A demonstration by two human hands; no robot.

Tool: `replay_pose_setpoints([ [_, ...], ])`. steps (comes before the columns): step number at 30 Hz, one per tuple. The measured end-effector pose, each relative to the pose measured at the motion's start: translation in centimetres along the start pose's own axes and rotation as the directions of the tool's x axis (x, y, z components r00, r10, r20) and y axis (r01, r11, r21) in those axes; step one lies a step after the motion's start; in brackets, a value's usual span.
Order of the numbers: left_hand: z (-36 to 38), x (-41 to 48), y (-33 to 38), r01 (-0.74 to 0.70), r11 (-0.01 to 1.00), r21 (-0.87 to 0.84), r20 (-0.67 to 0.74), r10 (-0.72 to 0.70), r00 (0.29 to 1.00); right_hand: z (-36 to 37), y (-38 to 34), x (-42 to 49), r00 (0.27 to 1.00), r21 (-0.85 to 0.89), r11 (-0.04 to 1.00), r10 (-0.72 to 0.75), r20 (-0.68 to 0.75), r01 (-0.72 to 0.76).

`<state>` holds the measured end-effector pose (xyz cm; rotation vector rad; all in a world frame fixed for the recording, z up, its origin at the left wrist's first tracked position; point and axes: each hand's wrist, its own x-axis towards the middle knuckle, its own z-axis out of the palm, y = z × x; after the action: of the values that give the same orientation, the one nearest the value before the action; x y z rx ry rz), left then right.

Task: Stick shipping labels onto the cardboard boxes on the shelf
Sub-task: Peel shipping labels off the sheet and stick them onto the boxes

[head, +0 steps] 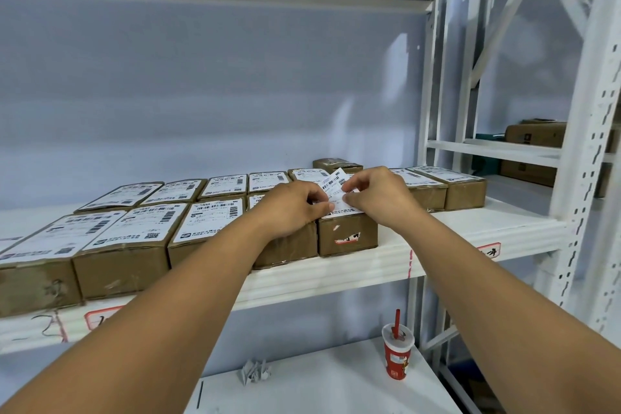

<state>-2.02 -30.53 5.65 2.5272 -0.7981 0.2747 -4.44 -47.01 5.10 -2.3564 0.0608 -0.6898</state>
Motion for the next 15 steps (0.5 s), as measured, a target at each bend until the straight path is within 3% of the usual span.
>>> replay_pose_setpoints([
  [7,0.1,0.1,-0.1,0.001,1.0,-0.007,0.014,-0.001,1.0,0.4,0.6,-0.4,0.988,-0.099,0.983,-0.154,-0.011,0.152],
  [15,0.2,0.2,-0.2,-0.002,1.0,-0.019,0.008,0.002,1.0,0.5,1.9,-0.2,0.986,0.012,0.987,-0.16,0.052,0.159],
])
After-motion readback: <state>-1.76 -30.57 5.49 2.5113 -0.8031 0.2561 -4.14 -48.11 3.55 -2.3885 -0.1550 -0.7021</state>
